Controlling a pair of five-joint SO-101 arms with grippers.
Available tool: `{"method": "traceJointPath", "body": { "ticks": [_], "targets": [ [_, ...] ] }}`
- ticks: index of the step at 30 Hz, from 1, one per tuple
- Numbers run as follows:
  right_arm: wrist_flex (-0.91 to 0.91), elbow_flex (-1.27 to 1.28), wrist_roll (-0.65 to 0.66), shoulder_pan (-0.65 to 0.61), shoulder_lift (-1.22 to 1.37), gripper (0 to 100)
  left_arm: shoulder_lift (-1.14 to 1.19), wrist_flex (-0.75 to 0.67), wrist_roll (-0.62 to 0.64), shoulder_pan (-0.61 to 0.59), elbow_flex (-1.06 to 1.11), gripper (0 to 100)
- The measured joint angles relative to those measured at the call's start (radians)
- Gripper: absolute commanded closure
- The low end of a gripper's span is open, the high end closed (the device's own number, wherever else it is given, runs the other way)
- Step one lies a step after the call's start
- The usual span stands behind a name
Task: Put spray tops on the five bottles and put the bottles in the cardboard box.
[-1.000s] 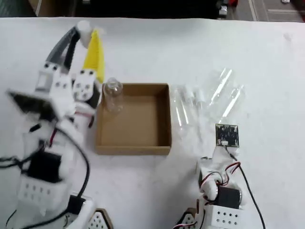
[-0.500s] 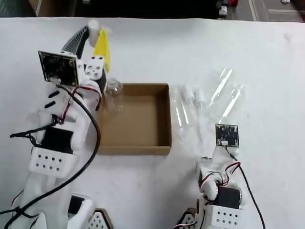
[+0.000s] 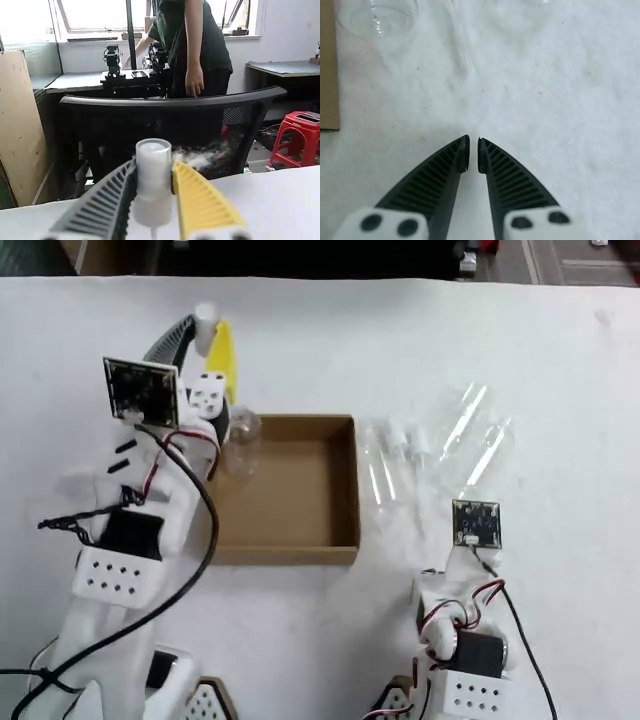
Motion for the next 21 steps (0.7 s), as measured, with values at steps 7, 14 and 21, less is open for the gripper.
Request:
{"method": "traceJointPath", "body": {
  "ticks": [7,14,21],
  "targets": [
    [0.0,0.0,0.0,0.0,0.0,98.2,0.0,0.0,0.0,0.0,0.0,98],
    [0.0,0.0,0.0,0.0,0.0,98.2,0.0,0.0,0.0,0.0,0.048,98],
    [0.0,0.0,0.0,0.0,0.0,98.2,0.002,-0.018,0.0,0.0,0.083,98]
  ]
}}
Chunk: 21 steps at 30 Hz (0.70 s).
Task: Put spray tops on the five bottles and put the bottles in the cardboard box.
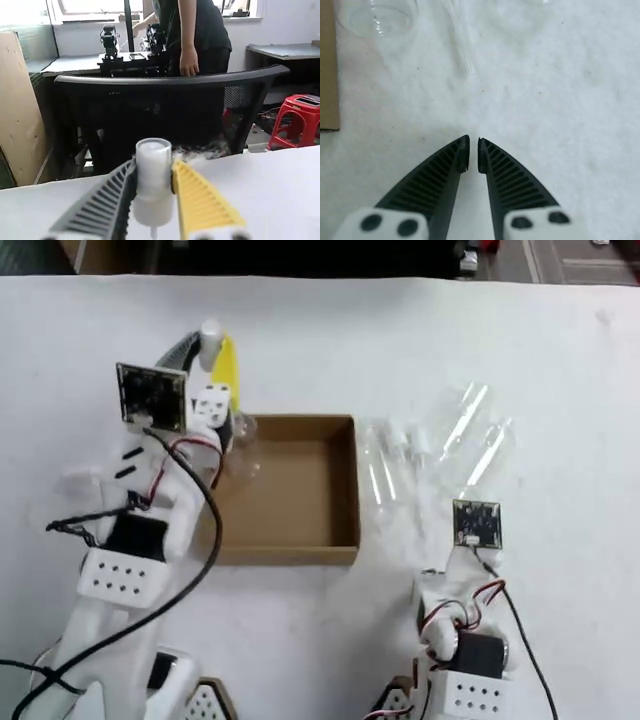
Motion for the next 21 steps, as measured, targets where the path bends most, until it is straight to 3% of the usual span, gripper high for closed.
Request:
{"method": "traceJointPath", "body": {
  "ticks": [8,18,21],
  "targets": [
    [0.0,0.0,0.0,0.0,0.0,98.2,0.0,-0.201,0.0,0.0,0.152,98],
    [0.0,0.0,0.0,0.0,0.0,98.2,0.0,-0.226,0.0,0.0,0.23,98],
    [0.0,0.0,0.0,0.0,0.0,98.2,0.0,-0.226,0.0,0.0,0.252,93]
  ]
}}
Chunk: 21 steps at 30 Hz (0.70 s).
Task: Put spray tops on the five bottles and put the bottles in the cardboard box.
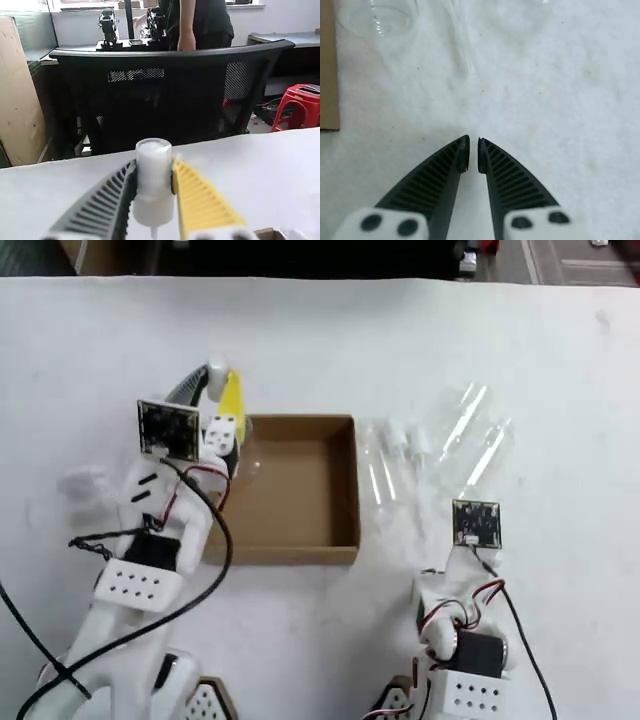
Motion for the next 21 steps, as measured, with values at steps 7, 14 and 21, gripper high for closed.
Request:
{"method": "traceJointPath", "body": {
  "ticks": [7,14,21],
  "targets": [
    [0.0,0.0,0.0,0.0,0.0,98.2,0.0,0.0,0.0,0.0,0.038,88],
    [0.0,0.0,0.0,0.0,0.0,98.2,0.0,0.0,0.0,0.0,0.038,88],
    [0.0,0.0,0.0,0.0,0.0,98.2,0.0,0.0,0.0,0.0,0.04,88]
  ]
}}
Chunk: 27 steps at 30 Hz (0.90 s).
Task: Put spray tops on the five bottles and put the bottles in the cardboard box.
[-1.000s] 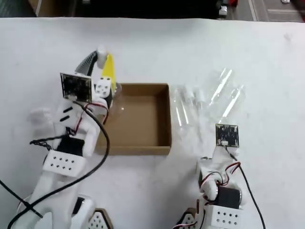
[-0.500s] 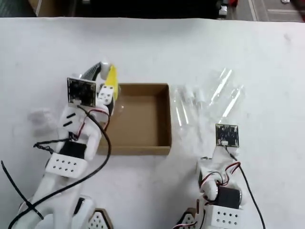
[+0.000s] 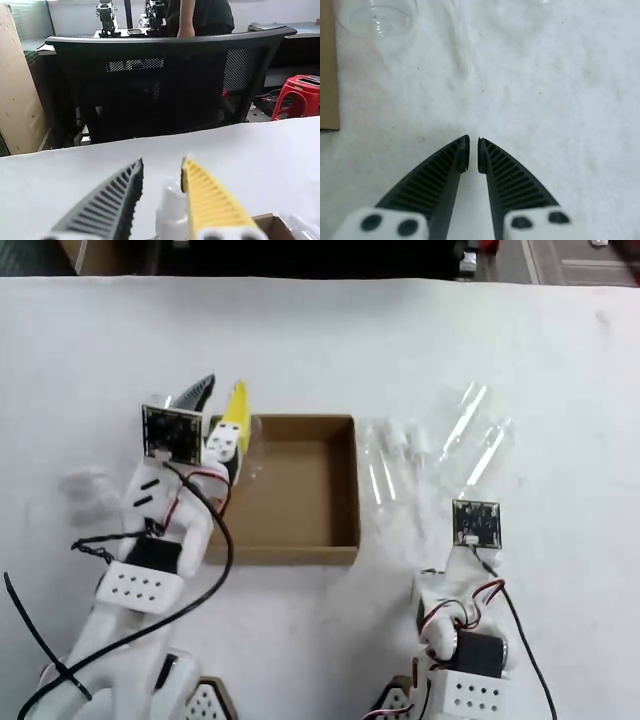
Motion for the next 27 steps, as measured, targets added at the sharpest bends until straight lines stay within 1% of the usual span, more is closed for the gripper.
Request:
{"method": "traceJointPath", "body": {
  "ticks": [15,19,22,27],
  "targets": [
    [0.0,0.0,0.0,0.0,0.0,98.2,0.0,0.0,0.0,0.0,0.0,88],
    [0.0,0.0,0.0,0.0,0.0,98.2,-0.057,0.018,0.0,-0.066,0.0,88],
    [0.0,0.0,0.0,0.0,0.0,98.2,-0.163,0.135,0.0,-0.123,-0.021,88],
    [0.0,0.0,0.0,0.0,0.0,98.2,-0.37,0.465,0.0,-0.213,-0.11,88]
  ]
}}
